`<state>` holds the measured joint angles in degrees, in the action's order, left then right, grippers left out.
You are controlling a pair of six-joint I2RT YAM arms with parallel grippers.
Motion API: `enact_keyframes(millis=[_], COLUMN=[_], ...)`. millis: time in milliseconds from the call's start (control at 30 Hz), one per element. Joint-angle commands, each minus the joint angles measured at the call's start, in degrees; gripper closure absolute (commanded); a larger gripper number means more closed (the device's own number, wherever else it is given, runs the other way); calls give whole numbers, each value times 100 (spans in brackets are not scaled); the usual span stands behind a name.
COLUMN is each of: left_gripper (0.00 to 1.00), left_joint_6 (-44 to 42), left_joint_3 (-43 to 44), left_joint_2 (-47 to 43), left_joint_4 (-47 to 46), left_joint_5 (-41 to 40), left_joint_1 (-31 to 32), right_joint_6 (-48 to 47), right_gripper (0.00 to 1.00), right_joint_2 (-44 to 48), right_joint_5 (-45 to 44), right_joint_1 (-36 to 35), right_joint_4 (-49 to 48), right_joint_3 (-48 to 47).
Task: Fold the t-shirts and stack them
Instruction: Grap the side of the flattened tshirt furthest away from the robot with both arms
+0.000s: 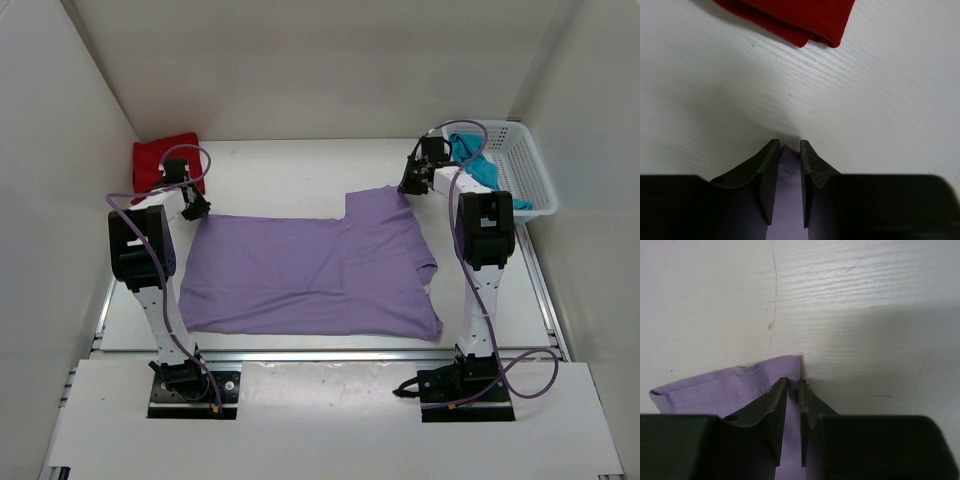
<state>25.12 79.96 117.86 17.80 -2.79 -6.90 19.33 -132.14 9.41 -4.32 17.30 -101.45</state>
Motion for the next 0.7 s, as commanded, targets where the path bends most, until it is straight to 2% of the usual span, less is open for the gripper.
enact_keyframes(millis=[0,133,200,267,433,667], left_gripper=[70,85,96,100,100,100], left_joint_6=[-8,62,80,89,255,493], left_joint_3=[46,-112,-226,-270,-437,-1149], left_joint_2=[-123,-211,-316,-404,-747,-1756], left_joint_4=[101,-22,-136,-180,-391,-672], left_joint_5=[-20,50,15,-20,190,393], left_joint_1=[-31,-92,-67,-49,21,92], right_joint_6=[88,9,9,44,53,430], right_gripper=[87,99,99,100,100,100], right_joint_2=[285,390,530,705,1233,2411], right_joint_5=[78,130,175,245,255,535], right_joint_1=[19,36,19,10,-43,-140], right_joint_4=[19,-51,-121,-209,-253,-526], right_joint_3=[134,143,151,265,423,1591])
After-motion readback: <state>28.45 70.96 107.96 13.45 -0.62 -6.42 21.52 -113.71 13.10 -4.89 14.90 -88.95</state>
